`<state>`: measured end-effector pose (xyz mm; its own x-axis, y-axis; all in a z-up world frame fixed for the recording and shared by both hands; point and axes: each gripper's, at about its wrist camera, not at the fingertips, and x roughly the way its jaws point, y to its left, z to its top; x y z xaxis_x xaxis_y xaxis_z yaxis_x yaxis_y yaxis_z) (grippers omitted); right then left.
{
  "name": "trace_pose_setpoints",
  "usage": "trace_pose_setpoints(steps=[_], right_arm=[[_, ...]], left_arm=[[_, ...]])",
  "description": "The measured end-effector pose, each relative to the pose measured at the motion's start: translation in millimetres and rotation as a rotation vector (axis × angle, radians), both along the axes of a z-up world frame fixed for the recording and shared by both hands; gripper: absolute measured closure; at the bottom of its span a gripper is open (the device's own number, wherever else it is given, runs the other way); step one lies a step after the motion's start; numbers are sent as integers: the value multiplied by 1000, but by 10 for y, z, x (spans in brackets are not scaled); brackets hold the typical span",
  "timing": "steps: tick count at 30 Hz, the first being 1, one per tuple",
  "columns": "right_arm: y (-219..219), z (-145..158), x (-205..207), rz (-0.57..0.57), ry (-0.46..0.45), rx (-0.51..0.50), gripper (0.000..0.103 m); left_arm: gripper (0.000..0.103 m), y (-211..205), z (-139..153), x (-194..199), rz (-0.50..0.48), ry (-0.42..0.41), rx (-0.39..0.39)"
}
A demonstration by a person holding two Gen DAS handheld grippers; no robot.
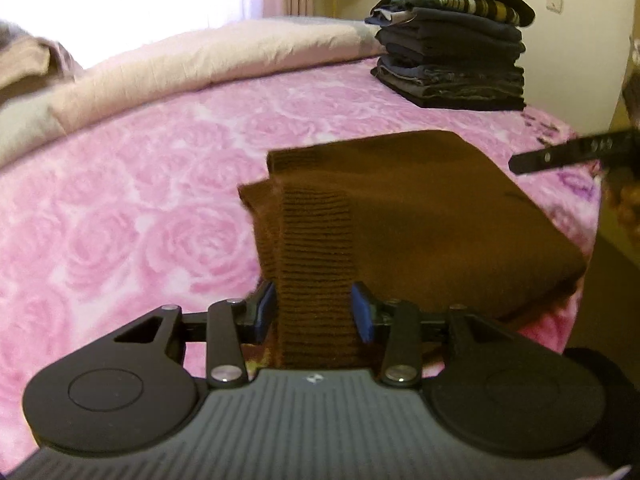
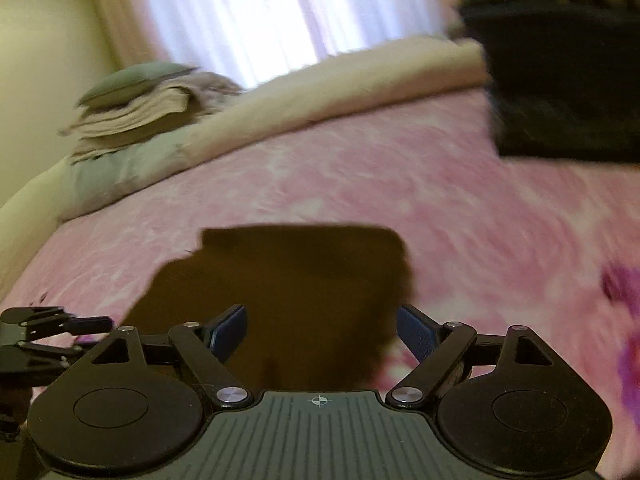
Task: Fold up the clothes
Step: 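Grasp the ribbed end of the brown bundle with the left gripper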
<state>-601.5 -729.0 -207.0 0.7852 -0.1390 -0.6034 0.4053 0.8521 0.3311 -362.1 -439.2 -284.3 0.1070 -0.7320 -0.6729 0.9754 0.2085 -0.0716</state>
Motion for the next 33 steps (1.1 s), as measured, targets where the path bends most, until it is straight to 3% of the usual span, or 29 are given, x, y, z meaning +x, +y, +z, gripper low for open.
trace_pose_setpoints(steps=[5,6,7,8,14,20,23,28,33], right_arm=[[-403,-138,147,-72,-19,87,22],[-493,-181,224,-67,-11,103,48],[-566,-224,306,-65,0,114,60],[-628,-265,392,-66,13,123,64],[-526,-332,772,47,64,-29,64],[-265,-131,625,41,113,-264,64],[123,5,419,97,90,-370,64],[761,40,-66,154,-8,-308,64],[1173,-274,-347,196,84,-332,64]], left_arm=[[92,23,-76,-5,8,41,1],[93,41,-74,-14,13,41,-1],[95,64,-64,-35,18,32,-1],[95,93,-49,-66,22,18,0],[96,157,-71,-89,56,23,-6],[95,217,-62,-79,92,43,-16],[95,230,-104,-86,120,58,-24],[94,177,-98,-40,126,77,-16],[82,190,-24,2,117,76,-16]])
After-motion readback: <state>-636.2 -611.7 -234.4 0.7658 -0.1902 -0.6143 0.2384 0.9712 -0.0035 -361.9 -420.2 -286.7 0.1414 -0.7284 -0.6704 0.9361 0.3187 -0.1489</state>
